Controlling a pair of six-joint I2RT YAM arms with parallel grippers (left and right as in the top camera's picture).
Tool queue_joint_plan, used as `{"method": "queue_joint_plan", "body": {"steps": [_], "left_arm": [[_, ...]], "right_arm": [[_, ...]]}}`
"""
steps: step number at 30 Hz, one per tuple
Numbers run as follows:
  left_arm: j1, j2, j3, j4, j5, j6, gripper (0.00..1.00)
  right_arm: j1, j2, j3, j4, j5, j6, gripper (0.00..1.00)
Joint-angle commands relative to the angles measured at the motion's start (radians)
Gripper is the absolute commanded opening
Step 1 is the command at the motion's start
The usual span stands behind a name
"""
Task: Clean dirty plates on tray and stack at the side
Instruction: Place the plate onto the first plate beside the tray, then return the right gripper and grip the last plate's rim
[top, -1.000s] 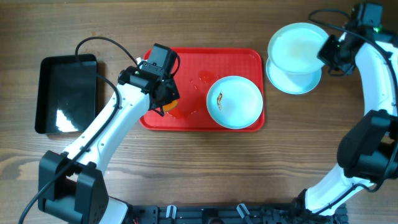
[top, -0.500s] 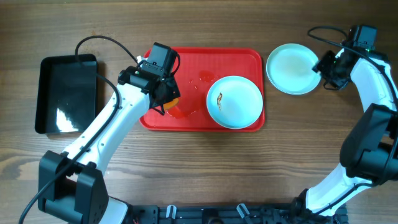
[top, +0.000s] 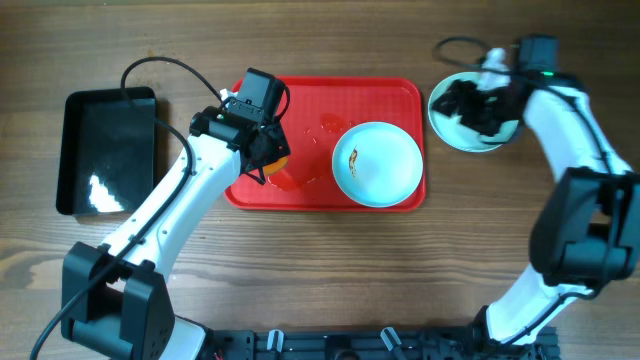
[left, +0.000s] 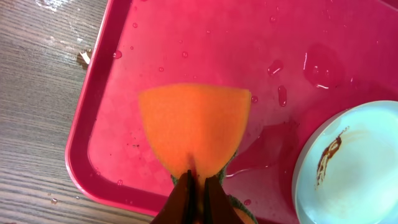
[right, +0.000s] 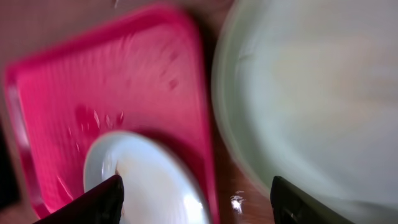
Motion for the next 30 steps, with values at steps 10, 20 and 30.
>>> {"method": "queue_joint_plan", "body": {"steps": [10, 20, 30], "left_arm": [[-0.004, -0.001, 0.005, 0.002, 0.005, -0.013, 0.04], [-0.004, -0.001, 0.005, 0.001, 0.005, -0.013, 0.04], [-0.004, -0.001, 0.005, -0.006, 0.005, -0.013, 0.04]], "right_arm": [[0.294, 0.021, -0.009, -0.082, 0.597, -0.096, 0.50], [0.294, 0.021, -0.009, -0.199, 0.423, -0.053, 0.38], [0.295, 0.021, -0.010, -0.243, 0.457, -0.020, 0.39]]}}
